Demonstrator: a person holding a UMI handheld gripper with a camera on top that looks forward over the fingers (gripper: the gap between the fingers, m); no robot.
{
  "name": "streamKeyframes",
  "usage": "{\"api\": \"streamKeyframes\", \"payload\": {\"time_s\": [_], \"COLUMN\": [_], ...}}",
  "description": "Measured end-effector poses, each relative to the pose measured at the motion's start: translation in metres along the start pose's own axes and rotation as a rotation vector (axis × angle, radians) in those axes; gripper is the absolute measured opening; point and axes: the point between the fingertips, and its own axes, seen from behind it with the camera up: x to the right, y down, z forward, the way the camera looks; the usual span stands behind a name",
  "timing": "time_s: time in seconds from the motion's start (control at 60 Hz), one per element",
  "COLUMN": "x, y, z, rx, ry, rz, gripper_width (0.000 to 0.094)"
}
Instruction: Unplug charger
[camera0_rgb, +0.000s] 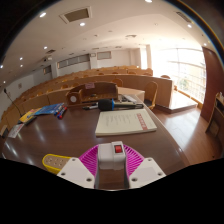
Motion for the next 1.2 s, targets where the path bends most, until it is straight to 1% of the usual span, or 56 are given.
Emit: {"api": "streamKeyframes", "payload": {"time_s": [0.017, 0.083, 0.133, 0.183, 0.217, 0.283, 0.3, 0.333, 0.367, 0.533, 0.683, 1.0, 1.117, 1.2], "x": [0.005, 0.013, 0.02, 0.028, 0.032, 0.042, 0.049, 0.048, 0.05, 0.053, 0.014, -0.073, -0.096, -0.099], "y": [-0.008, 0.007, 0.02, 0.02, 0.03, 0.021, 0.014, 0.012, 0.007, -0.007, 0.0, 0.048, 0.059, 0.058], "z": [-0.007, -0.006, -0.004, 0.001, 0.001, -0.007, -0.011, -0.015, -0.021, -0.079, -0.148, -0.29, -0.325, -0.335], "rx": [-0.017, -0.065, -0.097, -0.113, -0.107, -0.089, -0.084, -0.066, -0.058, -0.081, -0.081, -0.061, -0.059, -0.042], "ry": [-0.009, -0.035, -0.035, -0.023, -0.008, 0.017, 0.028, 0.041, 0.058, 0.157, 0.146, 0.201, 0.193, 0.214], "rz": [0.011, 0.051, 0.069, 0.076, 0.074, 0.052, 0.046, 0.023, -0.001, -0.106, -0.137, -0.149, -0.119, -0.12], "gripper_width": [0.0344, 0.0383, 0.0417, 0.0484, 0.0578, 0.0837, 0.0865, 0.0842, 0.0848, 0.0849, 0.0845, 0.0849, 0.0848, 0.0846]}}
